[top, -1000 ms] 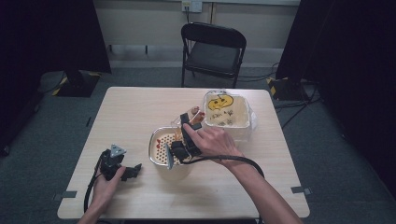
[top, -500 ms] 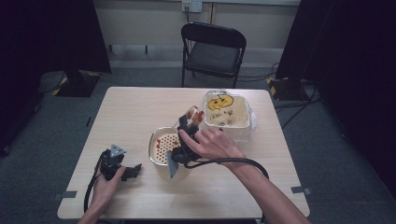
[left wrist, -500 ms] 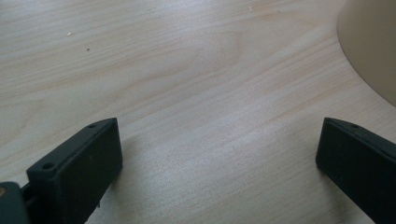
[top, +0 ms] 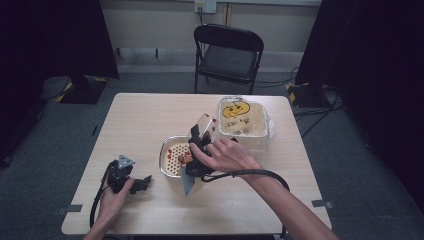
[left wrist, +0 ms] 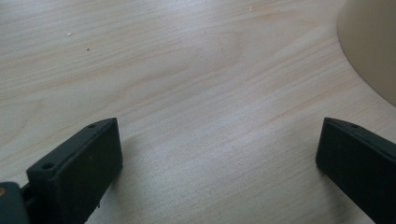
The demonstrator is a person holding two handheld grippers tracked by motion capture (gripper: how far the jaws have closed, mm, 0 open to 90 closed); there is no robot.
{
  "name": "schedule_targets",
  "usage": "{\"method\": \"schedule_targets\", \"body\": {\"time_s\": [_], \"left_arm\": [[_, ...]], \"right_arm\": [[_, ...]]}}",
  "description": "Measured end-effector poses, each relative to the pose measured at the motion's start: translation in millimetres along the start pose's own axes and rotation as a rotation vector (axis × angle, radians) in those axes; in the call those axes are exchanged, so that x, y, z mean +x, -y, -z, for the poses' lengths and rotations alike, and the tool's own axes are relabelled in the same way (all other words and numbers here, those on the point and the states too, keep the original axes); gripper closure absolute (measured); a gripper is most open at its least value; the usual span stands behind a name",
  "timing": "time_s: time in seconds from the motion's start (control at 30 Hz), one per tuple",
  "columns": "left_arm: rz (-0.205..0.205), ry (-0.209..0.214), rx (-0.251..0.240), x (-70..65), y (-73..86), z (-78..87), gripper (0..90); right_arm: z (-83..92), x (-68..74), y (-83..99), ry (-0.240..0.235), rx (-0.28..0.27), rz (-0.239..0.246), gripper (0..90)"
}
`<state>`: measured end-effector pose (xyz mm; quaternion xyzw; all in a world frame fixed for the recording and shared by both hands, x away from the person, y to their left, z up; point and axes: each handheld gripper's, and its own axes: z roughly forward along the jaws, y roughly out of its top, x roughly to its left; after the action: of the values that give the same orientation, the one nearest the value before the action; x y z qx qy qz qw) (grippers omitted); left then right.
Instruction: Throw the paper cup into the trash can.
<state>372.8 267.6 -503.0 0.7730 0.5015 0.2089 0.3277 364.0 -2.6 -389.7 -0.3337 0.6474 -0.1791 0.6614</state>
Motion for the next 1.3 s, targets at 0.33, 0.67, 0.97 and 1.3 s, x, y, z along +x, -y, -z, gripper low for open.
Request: {"method": "schedule_targets", "body": {"time_s": [0.33,0.67,0.97,1.3], "left_arm": [[-0.004,-0.003,0.001,0.3,-0.1,0.2,0.0],[0.004,0.001,-0.003,-0.3,0.1,-0.2,0.0],[-0.001,0.0,0.001,0.0,0.0,0.1,0.0],[-0.001,0.0,0.0,0.0,0.0,0.0,0.0]], "right_arm": [[1.7,-11.3,1.9,0.033,0.001,0.019,51.0],[-3.0,-15.6,16.9,-0.086,-0.057,-0.321,51.8],[-16.7,-17.3,40.7,-0.228,-0.156,-0.9,52.0],[-31.5,-16.0,67.1,-0.325,-0.33,-1.493,52.0]]}}
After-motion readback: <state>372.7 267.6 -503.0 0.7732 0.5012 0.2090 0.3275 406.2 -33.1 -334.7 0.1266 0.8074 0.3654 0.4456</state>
